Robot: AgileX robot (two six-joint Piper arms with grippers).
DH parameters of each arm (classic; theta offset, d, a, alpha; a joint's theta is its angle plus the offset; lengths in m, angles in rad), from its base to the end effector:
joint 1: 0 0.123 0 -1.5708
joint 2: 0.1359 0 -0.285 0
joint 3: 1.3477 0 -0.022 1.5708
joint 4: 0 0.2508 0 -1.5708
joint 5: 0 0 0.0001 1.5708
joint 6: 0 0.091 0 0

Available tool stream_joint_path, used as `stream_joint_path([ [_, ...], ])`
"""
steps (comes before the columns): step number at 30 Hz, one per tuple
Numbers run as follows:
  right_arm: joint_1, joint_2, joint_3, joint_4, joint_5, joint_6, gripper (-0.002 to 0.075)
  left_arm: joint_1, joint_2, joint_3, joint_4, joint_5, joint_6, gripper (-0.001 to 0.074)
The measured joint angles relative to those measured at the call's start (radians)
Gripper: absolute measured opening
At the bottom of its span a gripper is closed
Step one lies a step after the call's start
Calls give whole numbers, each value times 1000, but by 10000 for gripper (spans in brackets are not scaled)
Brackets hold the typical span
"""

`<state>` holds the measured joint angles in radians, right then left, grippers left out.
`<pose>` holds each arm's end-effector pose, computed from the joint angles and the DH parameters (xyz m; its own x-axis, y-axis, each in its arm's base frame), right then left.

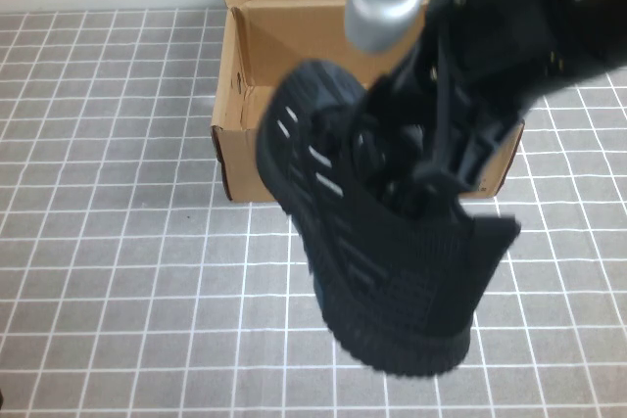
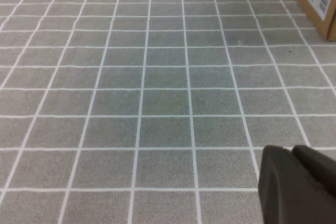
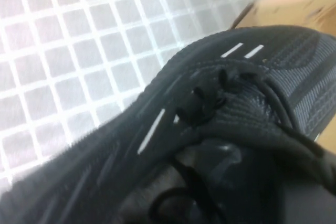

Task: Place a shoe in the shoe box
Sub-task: Hand over the shoe

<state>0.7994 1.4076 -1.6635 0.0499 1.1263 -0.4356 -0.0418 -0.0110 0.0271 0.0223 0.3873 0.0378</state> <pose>0.1960 0.2075 0.4488 -0.1529 -0.7339 -0.6618 -0.8739 0.4132 -0.2562 0.0523 -0.0014 0.1699 -0.3081 0.0713 -0.9487 0.0519 0.9970 0.0581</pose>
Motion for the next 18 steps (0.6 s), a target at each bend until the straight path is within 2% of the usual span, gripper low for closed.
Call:
stream_joint_path([
  [12, 0, 86, -85, 0, 40, 54, -6, 0, 0, 0, 28, -7, 0, 0],
  [15, 0, 117, -113, 0, 61, 67, -6, 0, 0, 0, -2, -84, -16, 0],
  [18, 0, 149, -146, 0, 73, 83, -6, 0, 0, 0, -143, -209, -87, 0],
])
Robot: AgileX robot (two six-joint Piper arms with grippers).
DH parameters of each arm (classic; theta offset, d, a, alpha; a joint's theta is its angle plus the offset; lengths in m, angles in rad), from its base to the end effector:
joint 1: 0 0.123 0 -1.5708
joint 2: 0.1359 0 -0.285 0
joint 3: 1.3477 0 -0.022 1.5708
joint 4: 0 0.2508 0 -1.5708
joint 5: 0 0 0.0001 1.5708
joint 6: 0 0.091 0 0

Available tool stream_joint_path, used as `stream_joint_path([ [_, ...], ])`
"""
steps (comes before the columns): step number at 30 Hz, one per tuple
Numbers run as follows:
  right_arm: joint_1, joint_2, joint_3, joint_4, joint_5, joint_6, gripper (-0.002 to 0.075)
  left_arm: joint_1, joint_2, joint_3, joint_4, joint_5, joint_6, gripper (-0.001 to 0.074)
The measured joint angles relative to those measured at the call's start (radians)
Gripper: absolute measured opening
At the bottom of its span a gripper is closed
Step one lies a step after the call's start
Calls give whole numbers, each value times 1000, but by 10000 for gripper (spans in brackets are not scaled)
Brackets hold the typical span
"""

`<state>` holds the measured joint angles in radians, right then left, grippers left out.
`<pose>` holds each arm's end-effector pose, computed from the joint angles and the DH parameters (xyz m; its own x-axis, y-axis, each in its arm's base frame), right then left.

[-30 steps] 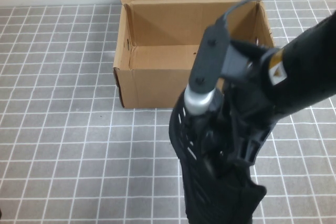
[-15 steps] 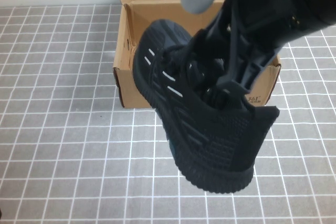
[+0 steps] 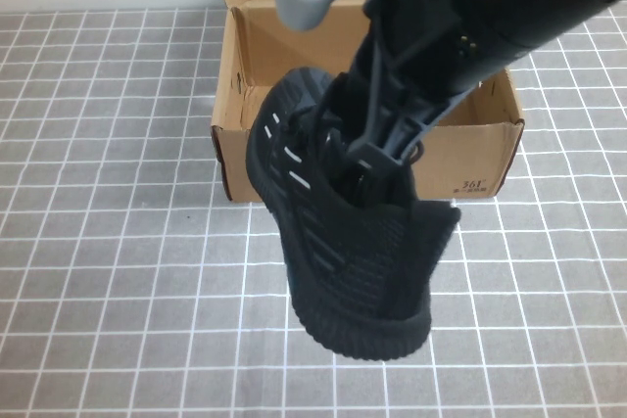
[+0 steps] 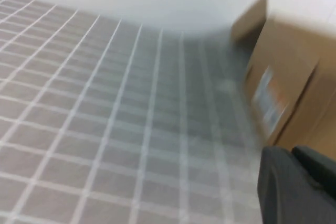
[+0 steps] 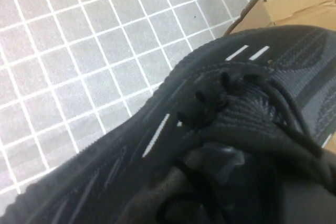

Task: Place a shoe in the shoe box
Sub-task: Hand over the shoe

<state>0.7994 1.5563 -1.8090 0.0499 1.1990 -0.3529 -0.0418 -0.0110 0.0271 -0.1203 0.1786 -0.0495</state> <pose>0.2221 0.2345 0.4414 -0.2562 -0.7342 -0.6287 -0.8698 0.4589 -0.1815 0.0561 -0.0043 0.1885 -0.1150 -0.1624 -0.9800 0.0444 0.9847 -0.1684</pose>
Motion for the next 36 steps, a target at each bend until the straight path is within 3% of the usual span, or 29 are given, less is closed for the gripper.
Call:
stream_joint_path([
  [8, 0, 90, -112, -50, 42, 80, -6, 0, 0, 0, -207, -190, -83, 0],
  [17, 0, 209, -293, -115, 83, 185, -6, 0, 106, -237, -211, 123, 60, 0],
  [25, -14, 266, -361, -145, 87, 290, -6, 0, 403, -486, -299, 268, 412, 0],
  [36, -162, 309, -365, -136, 87, 453, -6, 0, 813, -749, -899, 354, 1173, 0],
])
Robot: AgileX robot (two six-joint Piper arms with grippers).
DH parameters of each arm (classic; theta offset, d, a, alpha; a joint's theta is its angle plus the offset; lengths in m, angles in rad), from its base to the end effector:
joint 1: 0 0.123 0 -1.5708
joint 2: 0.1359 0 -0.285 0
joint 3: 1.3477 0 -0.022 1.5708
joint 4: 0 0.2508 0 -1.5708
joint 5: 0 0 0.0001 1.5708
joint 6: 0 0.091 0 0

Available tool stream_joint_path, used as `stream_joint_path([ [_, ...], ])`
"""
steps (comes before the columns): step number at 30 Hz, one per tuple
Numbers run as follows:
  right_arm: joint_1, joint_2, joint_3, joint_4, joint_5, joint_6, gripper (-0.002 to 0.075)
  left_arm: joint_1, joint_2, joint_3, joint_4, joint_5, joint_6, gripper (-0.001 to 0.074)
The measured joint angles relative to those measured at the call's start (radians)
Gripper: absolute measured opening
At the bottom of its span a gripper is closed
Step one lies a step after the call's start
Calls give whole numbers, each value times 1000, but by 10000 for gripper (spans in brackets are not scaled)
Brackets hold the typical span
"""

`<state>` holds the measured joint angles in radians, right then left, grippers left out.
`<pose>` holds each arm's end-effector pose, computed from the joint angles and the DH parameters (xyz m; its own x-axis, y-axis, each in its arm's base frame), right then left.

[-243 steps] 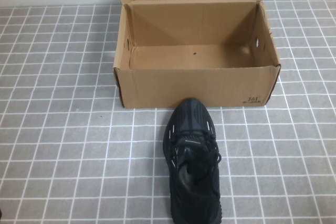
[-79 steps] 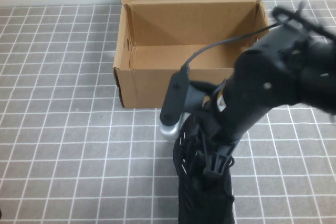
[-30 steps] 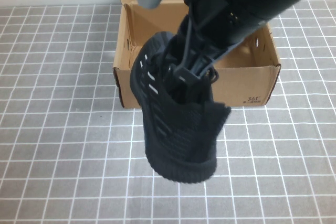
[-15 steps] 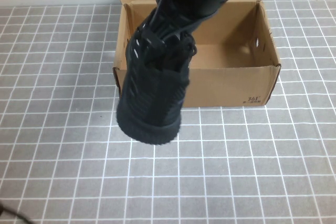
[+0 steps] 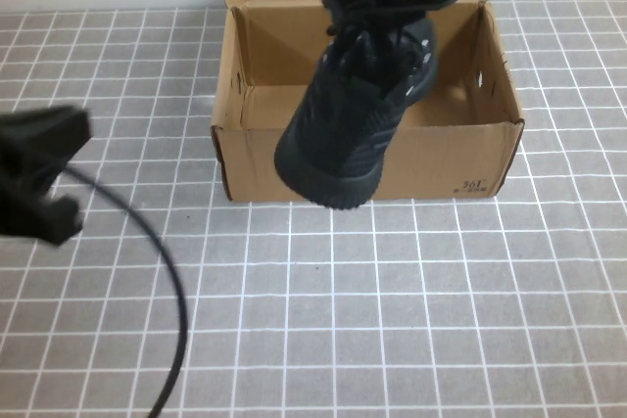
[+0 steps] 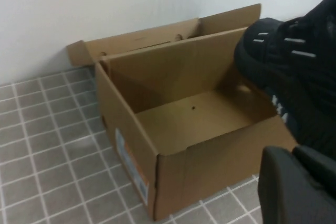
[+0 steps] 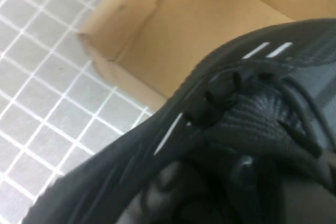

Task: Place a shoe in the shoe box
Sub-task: Hand over the shoe

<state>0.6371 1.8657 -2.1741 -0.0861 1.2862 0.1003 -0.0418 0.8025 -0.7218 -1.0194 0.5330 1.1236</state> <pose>0.3252 0.2313 0.4284 -0.6645 -0.3975 -0.6328 -0.5020 0.8647 -0.0161 0.1589 -0.0461 0.3528 -0.2068 0.1639 -0.9646 0.4946 0.8681 0.0415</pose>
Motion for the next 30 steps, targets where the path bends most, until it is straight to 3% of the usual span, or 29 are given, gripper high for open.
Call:
stream_joint_path([
  [6, -64, 38, -4, 47, 0, 16, -6, -73, 189, -88, -189, 3, 240, 0],
  [17, -84, 62, -13, 86, -2, 20, -6, -409, 410, -269, -223, -198, 429, 30],
  [20, -84, 62, -13, 93, -2, 20, -6, -428, 439, -283, -224, -199, 455, 166],
  [25, -84, 62, -13, 97, -2, 20, -6, -430, 462, -285, -224, -129, 411, 509],
  [27, -84, 62, -13, 97, -2, 20, -6, -431, 462, -285, -224, -86, 403, 575],
  [30, -84, 62, -13, 97, -2, 20, -6, -437, 462, -285, -224, -32, 399, 613],
])
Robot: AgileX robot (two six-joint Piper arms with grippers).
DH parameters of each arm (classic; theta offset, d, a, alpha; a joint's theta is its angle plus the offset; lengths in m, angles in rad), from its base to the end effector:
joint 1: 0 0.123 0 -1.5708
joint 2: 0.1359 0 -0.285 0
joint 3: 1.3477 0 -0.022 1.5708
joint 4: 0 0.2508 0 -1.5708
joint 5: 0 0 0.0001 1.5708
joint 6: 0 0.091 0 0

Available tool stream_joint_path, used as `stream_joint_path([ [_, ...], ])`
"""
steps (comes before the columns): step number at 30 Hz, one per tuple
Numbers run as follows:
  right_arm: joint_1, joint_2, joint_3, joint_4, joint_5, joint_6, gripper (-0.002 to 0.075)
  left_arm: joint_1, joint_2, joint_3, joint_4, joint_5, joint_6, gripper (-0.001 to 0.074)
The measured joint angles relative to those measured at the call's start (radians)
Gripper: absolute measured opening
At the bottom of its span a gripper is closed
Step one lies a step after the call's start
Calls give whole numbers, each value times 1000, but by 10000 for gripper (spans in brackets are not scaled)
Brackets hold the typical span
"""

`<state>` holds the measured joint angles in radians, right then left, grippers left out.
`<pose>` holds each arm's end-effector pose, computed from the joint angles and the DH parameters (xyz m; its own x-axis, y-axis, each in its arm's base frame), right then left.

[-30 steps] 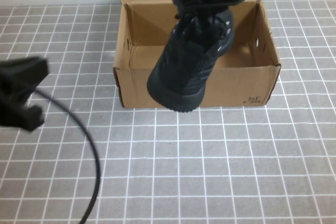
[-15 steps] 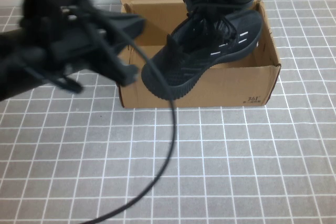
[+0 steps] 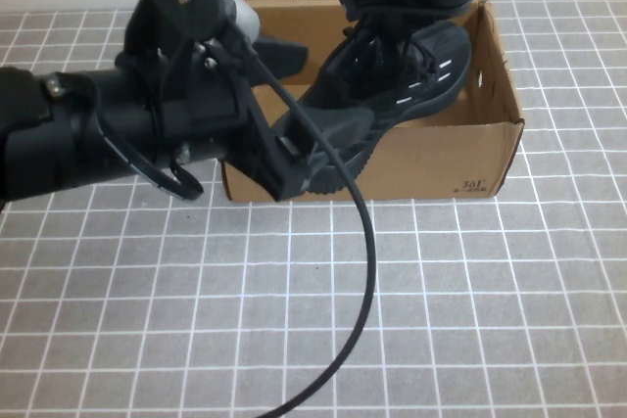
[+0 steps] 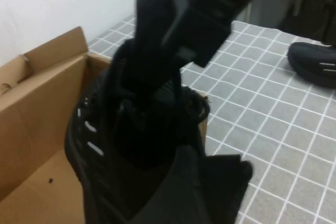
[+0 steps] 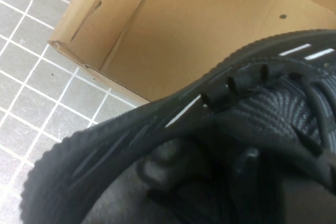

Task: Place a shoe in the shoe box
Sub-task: Hand over the shoe

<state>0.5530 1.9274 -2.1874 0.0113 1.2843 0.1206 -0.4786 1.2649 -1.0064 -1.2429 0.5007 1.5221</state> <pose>0.3543 0.2198 0.4068 -0.7460 -0.3154 -0.5865 -0.4419 0.8933 0.0818 0.2285 -0.1652 0.3553 -0.0361 0.3356 -0.9413 0.8443 0.5141 0.1509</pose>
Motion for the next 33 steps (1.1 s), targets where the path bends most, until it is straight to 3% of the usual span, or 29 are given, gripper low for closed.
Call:
stream_joint_path([
  [22, 0, 0, 0, 4, 0, -16, -6, 0, 178, -3, -22, -165, 41, 629],
  [33, 0, 0, 0, 8, 0, -20, -6, 0, 223, -4, -333, -171, 362, 629],
])
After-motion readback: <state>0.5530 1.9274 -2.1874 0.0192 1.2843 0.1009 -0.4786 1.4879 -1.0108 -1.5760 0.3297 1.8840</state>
